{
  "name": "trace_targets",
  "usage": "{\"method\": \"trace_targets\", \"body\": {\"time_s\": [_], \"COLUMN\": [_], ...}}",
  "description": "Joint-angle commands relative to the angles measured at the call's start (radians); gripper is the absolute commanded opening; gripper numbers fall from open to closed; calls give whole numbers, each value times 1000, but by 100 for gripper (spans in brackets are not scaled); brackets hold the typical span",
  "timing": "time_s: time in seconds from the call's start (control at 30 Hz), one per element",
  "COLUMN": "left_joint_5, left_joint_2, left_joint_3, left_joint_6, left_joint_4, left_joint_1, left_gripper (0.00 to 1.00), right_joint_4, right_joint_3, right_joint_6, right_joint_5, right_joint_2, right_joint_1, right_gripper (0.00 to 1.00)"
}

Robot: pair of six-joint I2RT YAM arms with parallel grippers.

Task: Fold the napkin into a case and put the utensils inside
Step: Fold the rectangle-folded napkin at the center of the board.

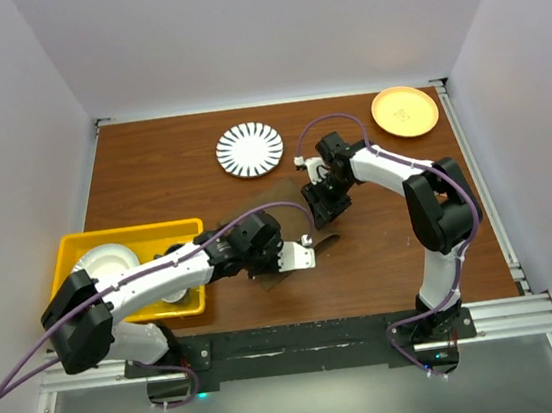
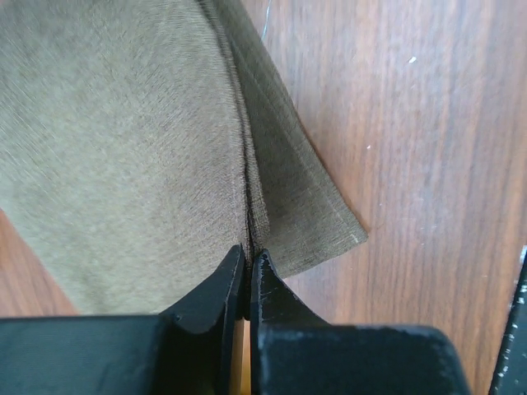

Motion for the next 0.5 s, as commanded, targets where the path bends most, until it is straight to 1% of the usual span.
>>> {"method": "trace_targets", "body": {"time_s": [0.0, 0.2, 0.3, 0.47], "left_joint_5": [31, 34, -7, -61], "left_joint_2": [-21, 18, 42, 58], "left_joint_3": [54, 33, -25, -78], "left_joint_6": [-26, -50, -36, -44], "left_joint_4": [-73, -71, -18, 44], "left_joint_1": [-42, -78, -78, -75], "left_gripper": [0, 0, 0, 0], "right_joint_4": [-23, -21, -18, -3], "right_joint_3": [34, 25, 19, -15], "right_joint_6": [2, 8, 8, 13], "right_joint_5": [-25, -42, -61, -84], "right_joint_2": [-43, -46, -41, -40], "right_joint_1": [-5, -5, -3, -5], "right_gripper": [53, 52, 51, 43]}}
